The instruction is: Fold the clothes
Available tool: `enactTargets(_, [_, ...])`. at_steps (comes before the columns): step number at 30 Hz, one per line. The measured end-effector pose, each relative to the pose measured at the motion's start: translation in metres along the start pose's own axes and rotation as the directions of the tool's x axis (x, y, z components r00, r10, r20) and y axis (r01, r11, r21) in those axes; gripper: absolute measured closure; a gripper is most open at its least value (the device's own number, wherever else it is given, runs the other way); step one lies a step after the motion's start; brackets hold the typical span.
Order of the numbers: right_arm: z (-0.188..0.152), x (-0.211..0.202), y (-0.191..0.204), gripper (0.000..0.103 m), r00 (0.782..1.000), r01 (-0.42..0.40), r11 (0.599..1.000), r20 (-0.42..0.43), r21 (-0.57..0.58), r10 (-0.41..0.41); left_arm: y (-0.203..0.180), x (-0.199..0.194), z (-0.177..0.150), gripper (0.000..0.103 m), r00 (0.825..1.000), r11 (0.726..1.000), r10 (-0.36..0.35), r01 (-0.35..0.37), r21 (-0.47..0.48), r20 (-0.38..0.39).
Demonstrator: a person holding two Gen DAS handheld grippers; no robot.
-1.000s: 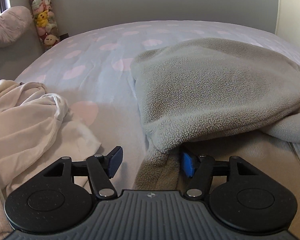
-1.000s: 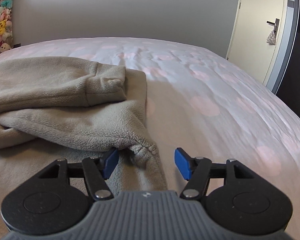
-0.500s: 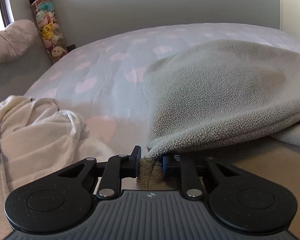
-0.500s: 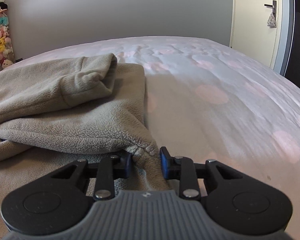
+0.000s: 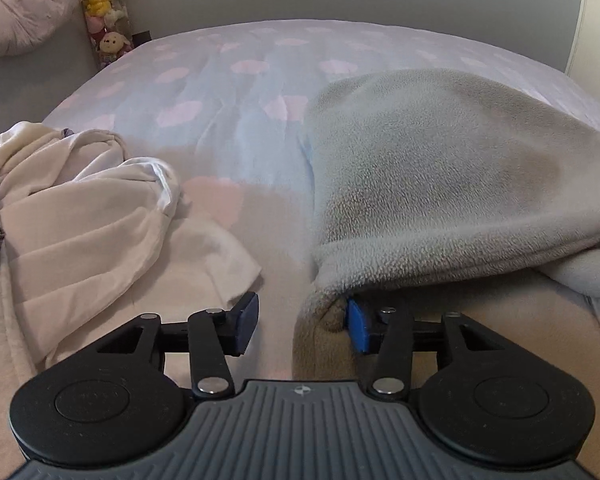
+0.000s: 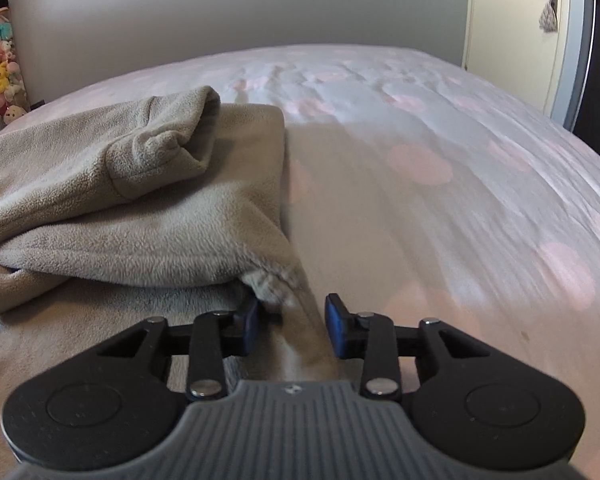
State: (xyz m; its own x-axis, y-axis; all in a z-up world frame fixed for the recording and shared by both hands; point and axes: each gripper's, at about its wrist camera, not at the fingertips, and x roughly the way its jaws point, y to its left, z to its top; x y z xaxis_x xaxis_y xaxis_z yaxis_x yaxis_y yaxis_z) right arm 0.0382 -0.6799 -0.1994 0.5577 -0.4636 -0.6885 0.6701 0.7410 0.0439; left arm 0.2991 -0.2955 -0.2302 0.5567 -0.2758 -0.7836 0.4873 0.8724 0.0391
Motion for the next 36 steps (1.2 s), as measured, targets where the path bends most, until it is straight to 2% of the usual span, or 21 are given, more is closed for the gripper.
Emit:
enactTargets(3, [-0.006,-0.032,-0.003,0.055,0.999,-0.023,1.0,-0.028,0.007,0.023,0.005,-0.026,-0.016,0.054,0.999,1.0,0.005,-0.005,0.002,-0.036])
enactTargets(4, [-0.008,-0.043,-0.004,0.049,0.999,-0.031,0.999,-0.037,0.01,0.031,0.007,-0.035,-0.021,0.054,0.999,1.0,0.009,-0.009,-0.002,-0.049])
enactTargets(8, [-0.016,-0.085,-0.008,0.043,0.995,-0.062,0.998,-0.075,0.021,0.063,0.019,-0.065,-0.045,0.053,0.995,0.994,-0.053,0.044,-0.105,-0.084])
enactTargets(12, [-0.033,-0.107,-0.012,0.035,0.983,-0.103,0.991,-0.14,0.088,0.115,0.02,-0.091,-0.065,0.05,0.989,0.979,-0.102,0.08,-0.187,-0.11])
enactTargets(16, [-0.052,-0.118,-0.017,0.024,0.974,-0.071,0.989,-0.207,0.128,0.097,0.024,-0.102,-0.084,0.044,0.982,0.967,-0.08,0.034,-0.254,-0.172])
enactTargets(19, [-0.063,-0.123,-0.022,0.024,0.963,-0.035,0.986,-0.257,0.165,0.077,0.028,-0.096,-0.095,0.044,0.964,0.961,-0.074,0.0,-0.277,-0.257])
enactTargets(22, [-0.066,-0.126,-0.028,0.022,0.957,0.006,0.979,-0.284,0.201,0.052,0.028,-0.094,-0.1,0.044,0.952,0.961,-0.097,0.014,-0.274,-0.291])
enactTargets(24, [-0.069,-0.123,-0.032,0.022,0.94,0.053,0.974,-0.339,0.218,0.025,0.025,-0.091,-0.103,0.044,0.941,0.964,-0.119,0.033,-0.265,-0.318])
enactTargets(27, [-0.074,-0.115,-0.037,0.022,0.903,0.148,0.966,-0.428,0.21,-0.045,0.019,-0.086,-0.108,0.042,0.918,0.968,-0.158,0.07,-0.241,-0.365])
enactTargets(30, [-0.081,-0.107,-0.043,0.02,0.866,0.164,0.957,-0.499,0.239,-0.024,0.018,-0.079,-0.116,0.039,0.892,0.967,-0.184,0.089,-0.239,-0.413])
enactTargets(34, [-0.086,-0.105,-0.042,0.016,0.847,0.158,0.961,-0.531,0.228,-0.014,0.023,-0.078,-0.123,0.038,0.877,0.958,-0.218,0.109,-0.265,-0.428])
enactTargets(36, [-0.089,-0.106,-0.041,0.016,0.845,0.147,0.962,-0.534,0.232,-0.001,0.024,-0.078,-0.125,0.038,0.874,0.955,-0.231,0.12,-0.271,-0.427])
